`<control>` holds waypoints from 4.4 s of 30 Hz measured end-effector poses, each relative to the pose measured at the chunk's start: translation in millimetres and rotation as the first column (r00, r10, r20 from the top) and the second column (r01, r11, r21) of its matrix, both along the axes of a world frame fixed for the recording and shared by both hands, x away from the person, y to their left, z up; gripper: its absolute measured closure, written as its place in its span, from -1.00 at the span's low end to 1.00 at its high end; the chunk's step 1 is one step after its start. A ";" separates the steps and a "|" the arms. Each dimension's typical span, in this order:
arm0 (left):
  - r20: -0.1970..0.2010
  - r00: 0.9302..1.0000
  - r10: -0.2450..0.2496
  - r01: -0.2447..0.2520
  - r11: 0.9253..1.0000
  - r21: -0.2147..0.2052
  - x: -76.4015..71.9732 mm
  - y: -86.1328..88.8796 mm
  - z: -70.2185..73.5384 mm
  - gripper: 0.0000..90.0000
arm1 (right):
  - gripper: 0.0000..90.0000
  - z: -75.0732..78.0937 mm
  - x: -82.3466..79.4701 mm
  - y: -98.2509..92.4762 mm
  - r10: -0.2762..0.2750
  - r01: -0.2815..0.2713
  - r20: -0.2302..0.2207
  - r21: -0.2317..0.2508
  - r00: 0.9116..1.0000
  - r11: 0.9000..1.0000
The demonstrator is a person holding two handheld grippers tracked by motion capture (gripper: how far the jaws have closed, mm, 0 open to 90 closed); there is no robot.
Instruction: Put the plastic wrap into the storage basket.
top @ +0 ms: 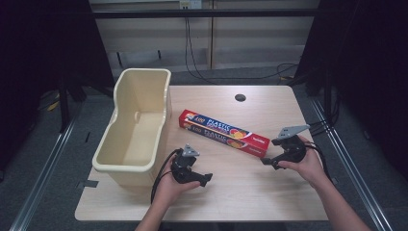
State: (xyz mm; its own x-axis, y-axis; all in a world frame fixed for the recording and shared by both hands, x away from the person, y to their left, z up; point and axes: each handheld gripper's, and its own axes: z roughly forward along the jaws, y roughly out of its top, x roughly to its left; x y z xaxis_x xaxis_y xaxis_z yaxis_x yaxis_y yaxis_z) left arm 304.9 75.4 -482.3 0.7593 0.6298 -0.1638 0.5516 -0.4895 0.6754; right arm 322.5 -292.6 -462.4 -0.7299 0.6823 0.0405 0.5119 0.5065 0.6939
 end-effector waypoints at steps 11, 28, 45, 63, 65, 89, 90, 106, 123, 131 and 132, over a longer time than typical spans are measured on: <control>-0.010 1.000 0.001 -0.001 1.000 -0.016 -1.5 -0.7 -0.2 -0.89 | -0.81 4.1 24.2 15.9 -0.012 0.012 0.007 -0.006 1.000 1.000; -0.015 1.000 -0.015 0.015 1.000 -0.009 -1.2 -1.7 -1.9 -0.89 | -0.77 14.0 75.9 58.7 0.001 -0.002 -0.035 -0.023 0.999 1.000; -0.021 0.999 -0.030 0.030 0.999 0.017 -0.9 -2.3 -3.4 -0.89 | -0.65 8.2 100.2 71.8 -0.006 0.009 -0.080 0.035 0.997 0.999; -0.021 0.999 -0.029 0.029 0.999 0.024 -0.5 -1.4 -4.7 -0.88 | -0.19 -1.7 107.5 92.9 0.063 -0.062 -0.121 0.007 0.991 0.998; -0.020 0.999 -0.029 0.029 0.999 0.022 -1.2 -1.7 -4.5 -0.88 | -0.17 -1.0 107.1 93.4 0.080 -0.081 -0.112 -0.008 0.991 0.997; -0.013 1.000 -0.025 0.025 1.000 0.019 -2.0 -2.0 -2.6 -0.88 | -0.32 -5.5 102.3 92.0 0.014 -0.016 -0.158 -0.006 0.987 1.000; -0.013 1.000 -0.025 0.025 1.000 0.019 -2.0 -2.0 -2.6 -0.88 | -0.32 -5.5 102.3 92.0 0.014 -0.016 -0.158 -0.006 0.987 1.000; -0.019 0.999 -0.026 0.027 0.999 0.021 -2.3 -1.3 -1.1 -0.88 | -0.05 -2.4 88.4 88.9 0.086 -0.093 -0.106 -0.069 0.991 0.993; 0.038 0.998 -0.055 0.056 0.998 -0.031 6.8 -14.0 44.6 -0.89 | -0.05 27.2 60.0 46.6 0.232 -0.235 -0.079 -0.037 0.970 0.971; 0.075 0.992 -0.103 0.104 0.995 -0.006 25.7 -31.1 81.2 -0.92 | -0.05 34.3 51.8 38.1 0.323 -0.327 -0.087 -0.035 0.942 0.945; 0.075 0.990 -0.117 0.117 0.993 0.008 28.7 -34.0 84.3 -0.93 | -0.05 35.0 50.6 37.1 0.326 -0.330 -0.085 -0.040 0.942 0.943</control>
State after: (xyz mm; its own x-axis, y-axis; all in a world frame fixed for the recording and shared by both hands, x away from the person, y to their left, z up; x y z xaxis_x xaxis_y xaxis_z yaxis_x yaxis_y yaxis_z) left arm 333.6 41.4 -398.0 0.8380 0.5362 -0.1012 0.4380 -0.5504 0.7107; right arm 373.0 -255.5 -427.5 -0.9097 0.4084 0.0751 0.3615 0.6899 0.6271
